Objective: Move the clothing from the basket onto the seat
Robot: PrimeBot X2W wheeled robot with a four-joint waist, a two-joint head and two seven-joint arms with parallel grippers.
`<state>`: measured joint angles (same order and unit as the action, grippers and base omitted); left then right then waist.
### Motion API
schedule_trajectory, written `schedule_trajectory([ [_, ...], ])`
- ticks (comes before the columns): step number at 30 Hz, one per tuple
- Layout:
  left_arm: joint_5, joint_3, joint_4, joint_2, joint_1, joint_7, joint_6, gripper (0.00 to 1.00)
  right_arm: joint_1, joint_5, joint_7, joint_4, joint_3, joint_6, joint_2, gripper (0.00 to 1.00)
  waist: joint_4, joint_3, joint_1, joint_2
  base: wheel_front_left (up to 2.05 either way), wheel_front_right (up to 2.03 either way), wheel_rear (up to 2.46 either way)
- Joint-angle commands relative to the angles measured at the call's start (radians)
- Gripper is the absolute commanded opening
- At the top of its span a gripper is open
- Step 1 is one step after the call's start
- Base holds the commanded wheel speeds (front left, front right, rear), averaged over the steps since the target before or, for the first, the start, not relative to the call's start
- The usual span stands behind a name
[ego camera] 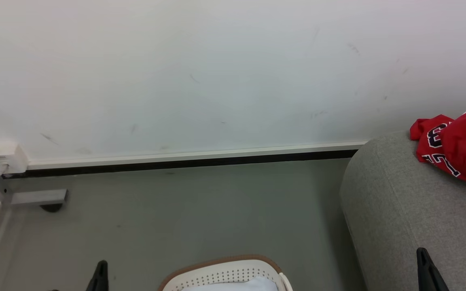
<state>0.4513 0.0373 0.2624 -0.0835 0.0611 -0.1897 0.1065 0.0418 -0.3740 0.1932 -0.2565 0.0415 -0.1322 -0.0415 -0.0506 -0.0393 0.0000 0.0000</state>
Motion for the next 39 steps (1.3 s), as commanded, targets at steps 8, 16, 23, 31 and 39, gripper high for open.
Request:
schedule_trajectory([
  [8, 0.164, 0.014, -0.018, -0.001, -0.045, 0.04, 0.006, 0.0, -0.046, -0.173, -0.041, 0.018, 0.014, 0.001, -0.008, 0.0, 0.004, 0.003, 0.0, 0.0, 0.0, 0.0, 0.0],
  [16, 0.283, 0.021, -0.019, 0.003, -0.06, 0.071, 0.009, 0.0, -0.06, -0.301, -0.073, 0.018, 0.021, 0.001, -0.009, 0.0, 0.008, 0.006, 0.0, 0.0, 0.0, 0.0, 0.0],
  [23, 0.367, 0.027, -0.019, 0.005, -0.072, 0.093, 0.01, 0.0, -0.07, -0.388, -0.095, 0.018, 0.026, 0.001, -0.009, 0.0, 0.011, 0.009, 0.0, 0.0, 0.0, 0.0, 0.0],
  [31, 0.468, 0.034, -0.019, 0.009, -0.086, 0.12, 0.013, 0.0, -0.081, -0.498, -0.123, 0.018, 0.032, 0.001, -0.009, 0.0, 0.014, 0.012, 0.0, 0.0, 0.0, 0.0, 0.0],
  [39, 0.564, 0.04, -0.019, 0.012, -0.098, 0.146, 0.015, 0.0, -0.093, -0.599, -0.148, 0.018, 0.038, 0.001, -0.01, 0.0, 0.018, 0.015, 0.0, 0.0, 0.0, 0.0, 0.0],
])
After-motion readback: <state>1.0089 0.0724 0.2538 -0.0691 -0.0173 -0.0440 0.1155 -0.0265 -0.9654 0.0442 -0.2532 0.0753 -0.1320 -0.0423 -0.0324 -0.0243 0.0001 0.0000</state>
